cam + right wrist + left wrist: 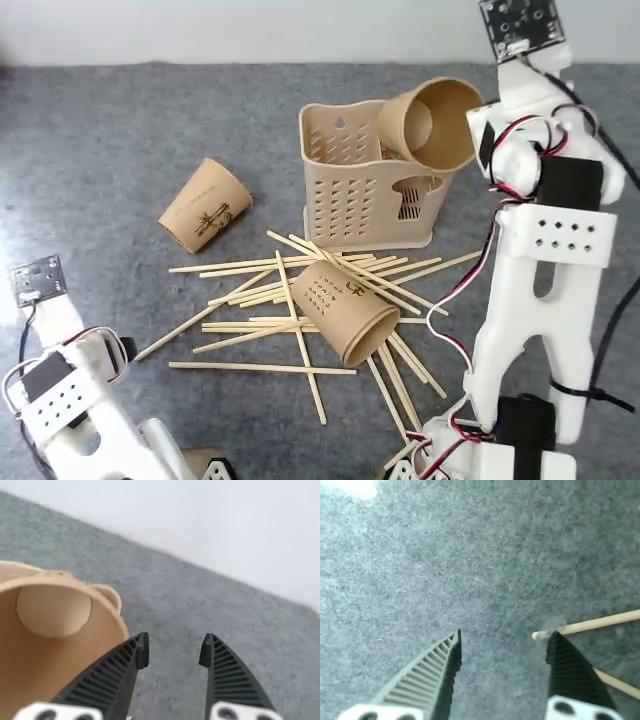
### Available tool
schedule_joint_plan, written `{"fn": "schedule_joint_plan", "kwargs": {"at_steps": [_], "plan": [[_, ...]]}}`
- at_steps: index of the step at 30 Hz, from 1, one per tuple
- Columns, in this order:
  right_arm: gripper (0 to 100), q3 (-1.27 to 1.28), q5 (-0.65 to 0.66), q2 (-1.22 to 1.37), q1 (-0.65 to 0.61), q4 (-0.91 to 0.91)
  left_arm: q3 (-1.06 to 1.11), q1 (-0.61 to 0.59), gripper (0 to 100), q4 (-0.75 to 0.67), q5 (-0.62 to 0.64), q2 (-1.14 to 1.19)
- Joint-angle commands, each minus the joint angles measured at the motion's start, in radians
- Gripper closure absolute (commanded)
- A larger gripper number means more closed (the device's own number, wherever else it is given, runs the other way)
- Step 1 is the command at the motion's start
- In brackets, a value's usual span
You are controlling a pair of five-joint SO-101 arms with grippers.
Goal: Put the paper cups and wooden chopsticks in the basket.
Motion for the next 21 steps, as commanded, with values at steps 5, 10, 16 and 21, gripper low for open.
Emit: {"fn": "schedule_joint_plan", "kwargs": {"at_steps": [5, 10, 16, 21], "plan": [[80.8, -0.072, 0.026, -0.061, 0.007, 0.031, -0.001, -0.002, 73, -0.028, -0.012, -0.017], [80.5, -0.074, 0.074, -0.191, 0.001, 0.209, -0.001, -0.002, 73, -0.028, -0.012, -0.017], [80.6, -0.071, 0.081, -0.294, -0.070, 0.401, -0.001, -0.002, 73, -0.026, -0.012, -0.017], [80.5, -0.071, -0.038, -0.260, -0.084, 0.410, -0.001, -0.003, 73, -0.026, -0.012, -0.017]]}}
